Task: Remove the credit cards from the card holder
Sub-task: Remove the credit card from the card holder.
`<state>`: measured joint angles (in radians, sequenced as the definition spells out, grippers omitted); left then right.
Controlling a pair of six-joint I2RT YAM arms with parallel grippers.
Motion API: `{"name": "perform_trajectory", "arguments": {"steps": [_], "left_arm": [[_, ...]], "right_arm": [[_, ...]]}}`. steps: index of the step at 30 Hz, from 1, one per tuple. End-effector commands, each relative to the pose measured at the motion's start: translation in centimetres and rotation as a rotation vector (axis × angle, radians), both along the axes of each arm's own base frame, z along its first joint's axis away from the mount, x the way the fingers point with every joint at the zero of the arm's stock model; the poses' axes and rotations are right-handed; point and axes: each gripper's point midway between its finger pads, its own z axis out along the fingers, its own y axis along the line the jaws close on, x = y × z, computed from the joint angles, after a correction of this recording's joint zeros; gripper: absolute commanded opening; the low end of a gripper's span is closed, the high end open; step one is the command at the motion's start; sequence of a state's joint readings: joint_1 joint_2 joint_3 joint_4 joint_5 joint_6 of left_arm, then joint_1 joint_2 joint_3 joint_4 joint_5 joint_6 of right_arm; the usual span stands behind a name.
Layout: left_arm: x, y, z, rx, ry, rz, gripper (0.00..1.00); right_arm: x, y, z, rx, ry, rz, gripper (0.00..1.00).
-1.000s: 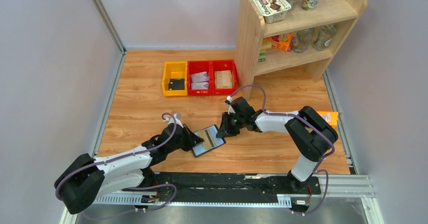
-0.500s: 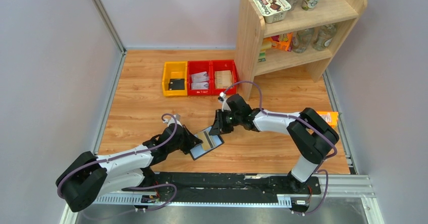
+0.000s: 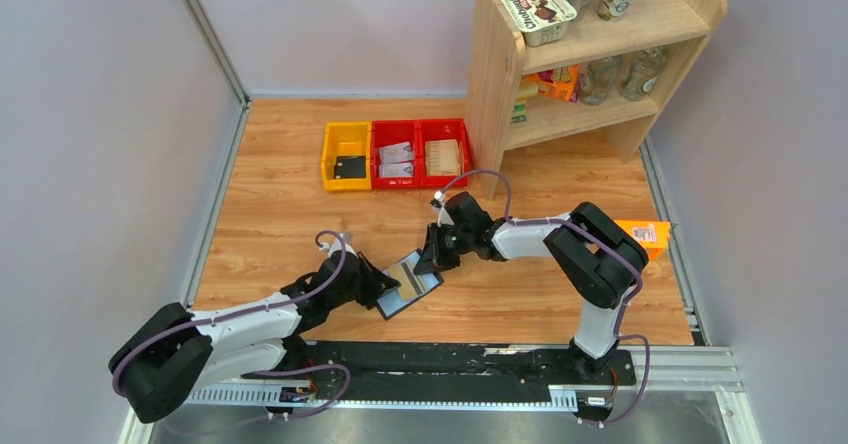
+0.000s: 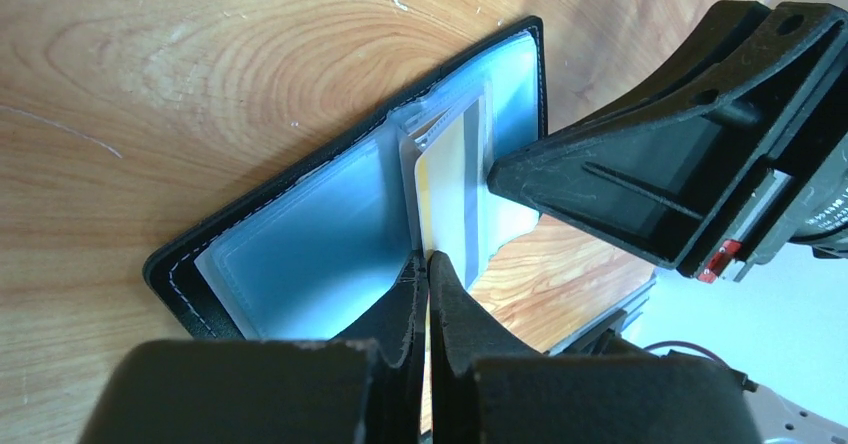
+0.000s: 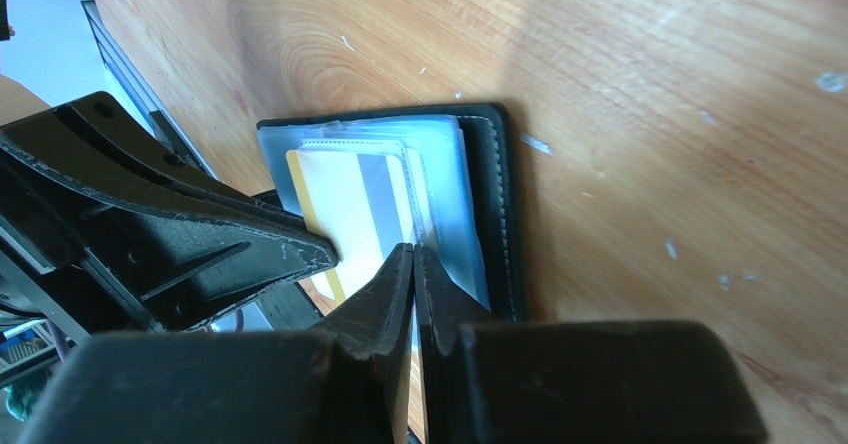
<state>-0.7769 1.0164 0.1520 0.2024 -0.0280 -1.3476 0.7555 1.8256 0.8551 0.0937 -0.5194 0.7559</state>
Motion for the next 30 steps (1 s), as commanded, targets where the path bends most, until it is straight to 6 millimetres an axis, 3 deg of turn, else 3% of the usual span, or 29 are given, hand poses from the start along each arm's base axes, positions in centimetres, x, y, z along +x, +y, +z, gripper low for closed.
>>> {"name": "perform_trajectory", "arguments": {"steps": [1, 15, 24, 30], "left_arm": [[-0.8, 1.0, -1.2, 0.009, 0.048, 0.041, 0.00], [-0.5, 0.4, 0.2, -0.057, 0.001, 0.029, 0.08], [-0.2, 0.5, 1.2, -0.079, -0.038, 0.038, 0.00], [-0.9, 2.0, 0.4, -0.053, 0.008, 0.092, 0.00]], "right_arm": [[0.1, -2.7, -3.3, -0.119, 0.044, -0.075, 0.09], [-0.3, -3.2, -4.0, -0.138, 0.064, -0.072, 0.09], [-0.3, -3.2, -4.0, -0.139, 0.070, -0.079, 0.09], [-0.1, -3.6, -4.2, -0.141, 0.082, -0.099, 0.08]]}}
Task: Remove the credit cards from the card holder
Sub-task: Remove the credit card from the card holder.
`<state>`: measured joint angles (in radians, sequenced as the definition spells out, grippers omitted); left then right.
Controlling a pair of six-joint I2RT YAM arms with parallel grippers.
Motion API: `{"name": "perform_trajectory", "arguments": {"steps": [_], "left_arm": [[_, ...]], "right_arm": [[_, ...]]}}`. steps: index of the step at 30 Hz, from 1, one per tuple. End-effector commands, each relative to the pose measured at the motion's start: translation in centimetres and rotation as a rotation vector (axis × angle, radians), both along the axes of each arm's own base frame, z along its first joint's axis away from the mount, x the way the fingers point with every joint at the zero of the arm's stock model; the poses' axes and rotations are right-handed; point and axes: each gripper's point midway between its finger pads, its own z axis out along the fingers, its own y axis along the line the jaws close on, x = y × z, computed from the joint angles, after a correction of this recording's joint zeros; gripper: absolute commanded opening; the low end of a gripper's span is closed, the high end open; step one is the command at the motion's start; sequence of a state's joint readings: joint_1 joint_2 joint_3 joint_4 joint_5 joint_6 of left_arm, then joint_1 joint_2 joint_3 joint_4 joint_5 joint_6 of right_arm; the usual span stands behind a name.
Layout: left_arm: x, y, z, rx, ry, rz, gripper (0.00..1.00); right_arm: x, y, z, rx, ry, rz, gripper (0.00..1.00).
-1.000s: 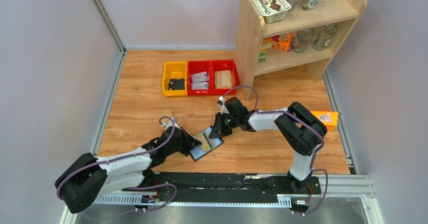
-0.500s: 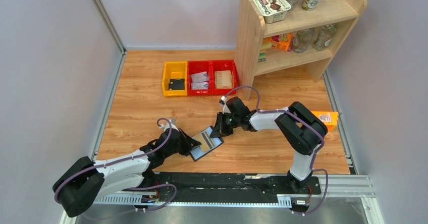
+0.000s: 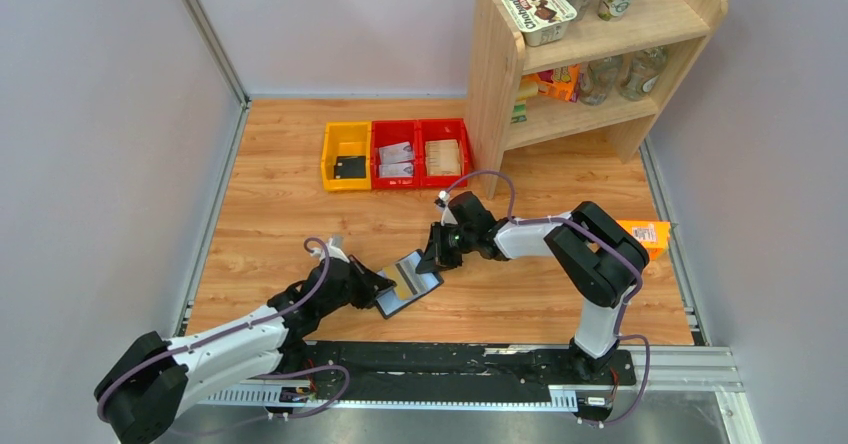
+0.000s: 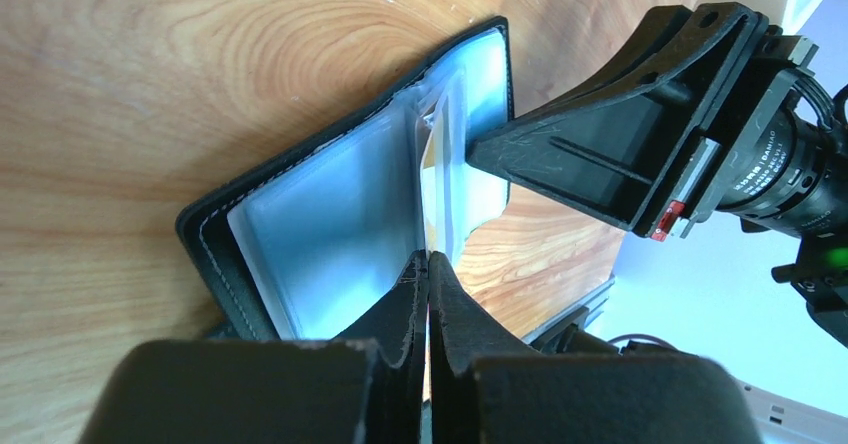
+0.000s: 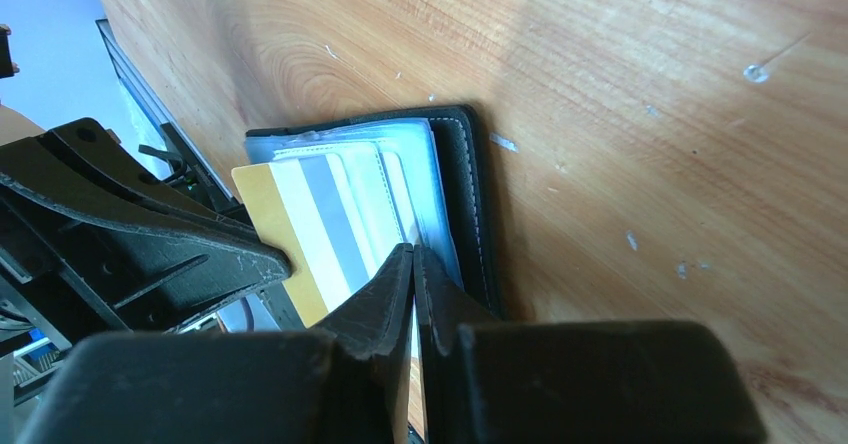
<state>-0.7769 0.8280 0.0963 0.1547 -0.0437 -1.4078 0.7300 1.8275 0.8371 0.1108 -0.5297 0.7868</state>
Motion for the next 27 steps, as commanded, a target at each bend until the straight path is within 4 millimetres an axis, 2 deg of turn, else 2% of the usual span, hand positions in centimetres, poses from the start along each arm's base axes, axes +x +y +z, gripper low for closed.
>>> {"name": "perform_trajectory", "arguments": {"steps": [1, 7, 11, 21, 25, 27], "left_arm": [[-0.8, 1.7, -1.7, 0.042, 0.064, 0.055, 0.00], [-2.1, 3.0, -3.2, 0.098, 0.142, 0.075, 0.00], [-2.4, 3.6, -3.0, 0.137, 0.140, 0.069, 0.00], [-0.5, 4.3, 1.8, 0.262, -0.078, -0.006, 0.00], [0.0, 3.9, 3.8, 0.304, -0.173, -0.076, 0.00], [0.4, 3.5, 5.2, 0.330, -0.230, -0.123, 0.00]], "right_arm": [[-0.5, -3.1, -4.1, -0.151, 0.056, -0.063, 0.08], [-0.2, -3.5, -4.1, -0.150, 0.058, -0.082, 0.08], [0.2, -3.5, -3.3, -0.134, 0.046, -0.086, 0.08], [1.6, -2.8, 1.4, -0.092, -0.046, -0.071, 0.12], [2.3, -2.4, 4.1, -0.066, -0.096, -0.067, 0.21], [2.7, -2.4, 5.7, -0.058, -0.131, -0.071, 0.30]]}}
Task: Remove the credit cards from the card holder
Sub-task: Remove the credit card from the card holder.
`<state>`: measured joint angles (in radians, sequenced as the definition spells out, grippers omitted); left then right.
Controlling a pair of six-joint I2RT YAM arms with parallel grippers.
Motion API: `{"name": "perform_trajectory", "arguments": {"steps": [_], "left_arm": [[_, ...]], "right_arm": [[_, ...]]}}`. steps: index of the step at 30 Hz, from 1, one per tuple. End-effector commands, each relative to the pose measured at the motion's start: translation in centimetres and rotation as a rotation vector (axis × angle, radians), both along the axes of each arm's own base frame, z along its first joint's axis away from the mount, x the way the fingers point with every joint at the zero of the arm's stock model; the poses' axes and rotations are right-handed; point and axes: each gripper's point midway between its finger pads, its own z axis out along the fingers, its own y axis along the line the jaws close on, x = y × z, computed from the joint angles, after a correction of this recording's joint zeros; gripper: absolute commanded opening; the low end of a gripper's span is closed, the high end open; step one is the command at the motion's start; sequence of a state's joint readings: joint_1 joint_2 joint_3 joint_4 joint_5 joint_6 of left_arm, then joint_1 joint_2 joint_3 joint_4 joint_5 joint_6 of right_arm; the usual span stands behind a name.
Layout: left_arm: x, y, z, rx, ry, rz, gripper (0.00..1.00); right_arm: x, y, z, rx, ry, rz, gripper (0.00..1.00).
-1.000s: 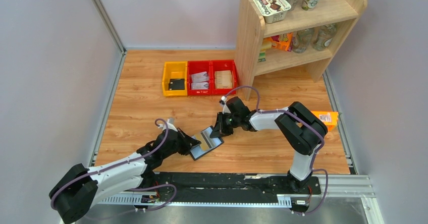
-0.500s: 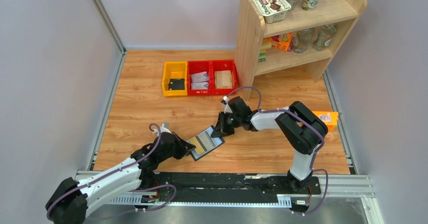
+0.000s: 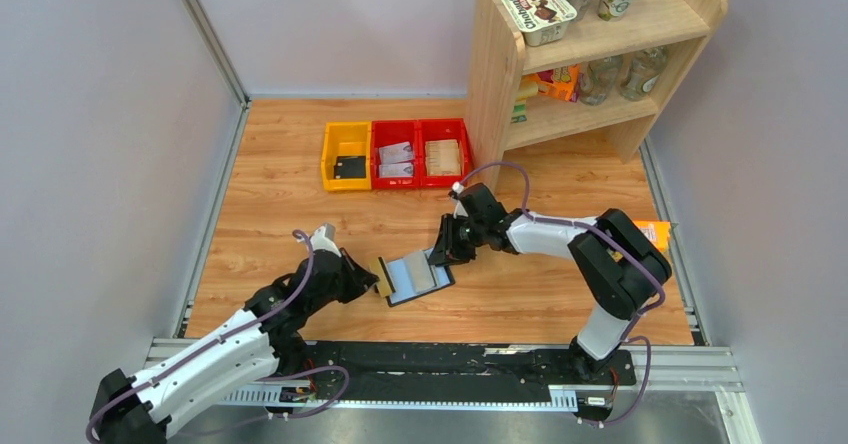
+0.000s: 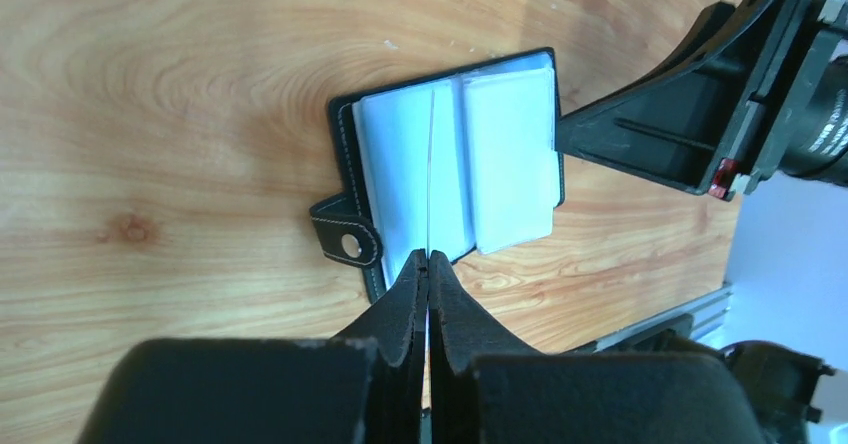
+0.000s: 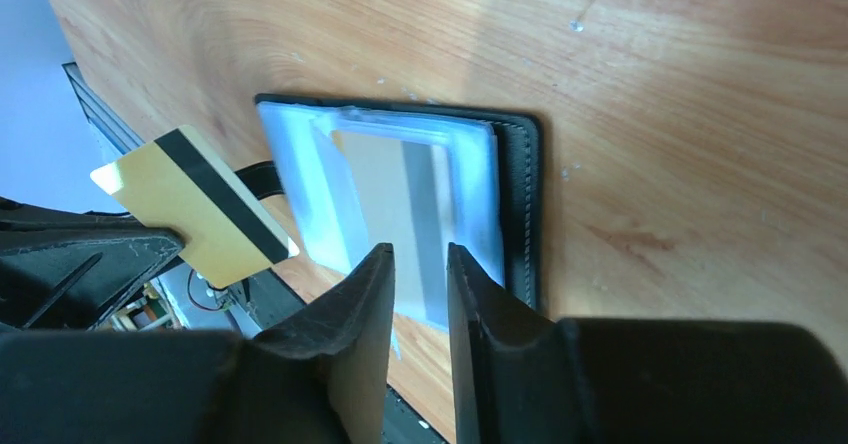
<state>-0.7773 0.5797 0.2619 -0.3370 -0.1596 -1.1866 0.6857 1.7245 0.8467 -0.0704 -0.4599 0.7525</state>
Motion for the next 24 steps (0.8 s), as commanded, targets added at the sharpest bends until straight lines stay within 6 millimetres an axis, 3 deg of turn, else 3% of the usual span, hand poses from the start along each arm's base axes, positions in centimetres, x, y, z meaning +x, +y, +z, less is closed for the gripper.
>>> {"name": "perform_trajectory", "arguments": {"steps": [1, 8, 13, 19, 24], "left_arm": [[1.0, -0.3, 3.5, 0.119, -0.157, -0.140, 0.00], [2.5, -1.9, 9.8, 0.378, -0.406, -0.354, 0.00], [3.7, -2.9, 11.9, 0.583, -0.530, -0.452, 0.00], [4.4, -5.8, 14.2, 0.818, -0.733, -0.578, 0.00], [4.7, -8.1, 15.3, 0.955, -0.846, -0.635, 0.00]], "right_arm": [[2.0, 0.4, 5.4, 0.031, -0.145, -0.003, 0.35], [2.7, -1.0, 11.4, 0.038, -0.246, -0.097, 0.64], [2.3, -3.3, 15.9, 0.070, -0.282, -0.257, 0.80], [1.2, -4.8, 19.6, 0.193, -0.260, -0.411, 0.86], [0.5, -3.8, 20.7, 0.284, -0.190, -0.411, 0.86]]}}
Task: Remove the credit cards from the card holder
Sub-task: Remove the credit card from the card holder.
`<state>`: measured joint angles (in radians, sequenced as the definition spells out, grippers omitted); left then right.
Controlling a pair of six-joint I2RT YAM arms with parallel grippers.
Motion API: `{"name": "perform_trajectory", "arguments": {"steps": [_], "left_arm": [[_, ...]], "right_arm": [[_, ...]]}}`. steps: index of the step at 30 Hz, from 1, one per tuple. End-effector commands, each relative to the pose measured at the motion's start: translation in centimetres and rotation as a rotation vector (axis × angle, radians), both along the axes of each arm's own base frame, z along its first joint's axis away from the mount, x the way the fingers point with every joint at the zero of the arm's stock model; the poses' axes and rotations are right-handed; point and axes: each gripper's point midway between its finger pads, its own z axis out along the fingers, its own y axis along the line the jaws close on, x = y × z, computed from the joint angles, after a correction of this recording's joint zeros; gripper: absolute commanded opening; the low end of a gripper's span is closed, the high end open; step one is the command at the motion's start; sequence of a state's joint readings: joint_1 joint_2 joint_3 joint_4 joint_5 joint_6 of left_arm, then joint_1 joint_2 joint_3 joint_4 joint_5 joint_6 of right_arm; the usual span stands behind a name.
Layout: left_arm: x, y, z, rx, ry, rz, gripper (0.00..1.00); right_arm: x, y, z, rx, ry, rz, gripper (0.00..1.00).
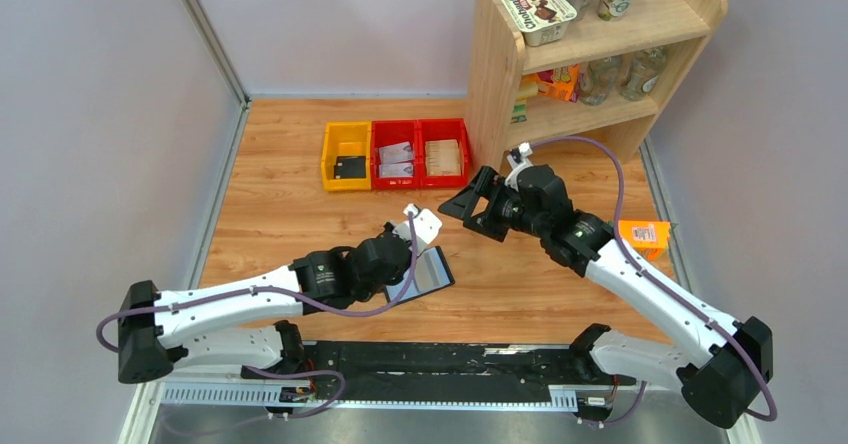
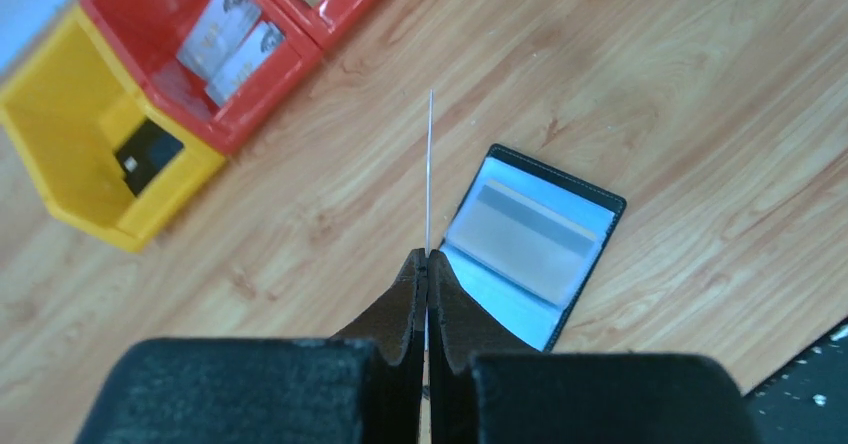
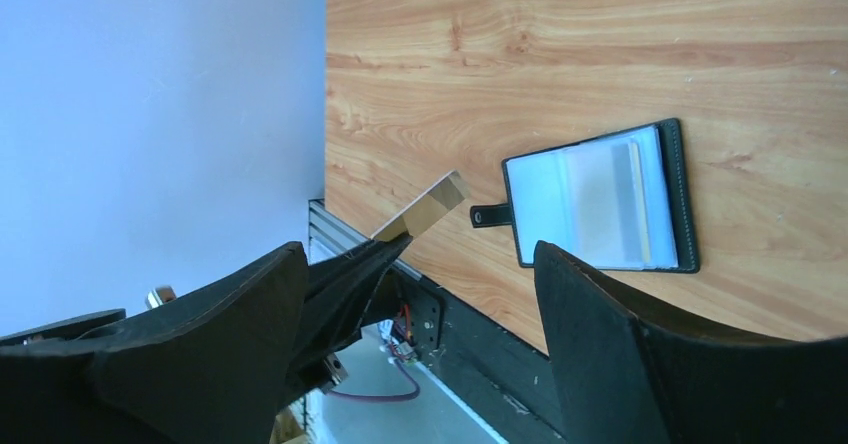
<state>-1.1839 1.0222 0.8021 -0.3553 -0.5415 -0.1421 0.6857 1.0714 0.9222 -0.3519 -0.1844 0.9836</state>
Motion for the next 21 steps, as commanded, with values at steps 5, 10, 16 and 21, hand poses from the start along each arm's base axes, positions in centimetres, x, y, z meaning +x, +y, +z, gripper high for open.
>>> {"name": "perform_trajectory", "arguments": {"steps": [5, 10, 16, 21], "left_arm": [[1.6, -3.3, 4.5, 0.084, -0.232, -0.091, 0.00], [1.4, -4.6, 4.1, 0.109, -0.238, -0.124, 0.00], [1.2, -5.7, 3.8, 0.139, -0.250, -0.160, 0.00], [1.0, -6.0, 3.7, 0.143, -0.251, -0.174, 0.00]], "right_arm": [[-0.4, 1.6, -1.2, 0.105, 0.166, -0.014, 0.84], [-0.4, 2.0, -1.4, 0.145, 0.195, -0.018, 0.77], [-0.5, 2.9, -1.9, 0.176, 0.229, 0.004, 0.64], [-0.3, 3.4, -2.7, 0.195, 0.265, 0.003, 0.45]]}}
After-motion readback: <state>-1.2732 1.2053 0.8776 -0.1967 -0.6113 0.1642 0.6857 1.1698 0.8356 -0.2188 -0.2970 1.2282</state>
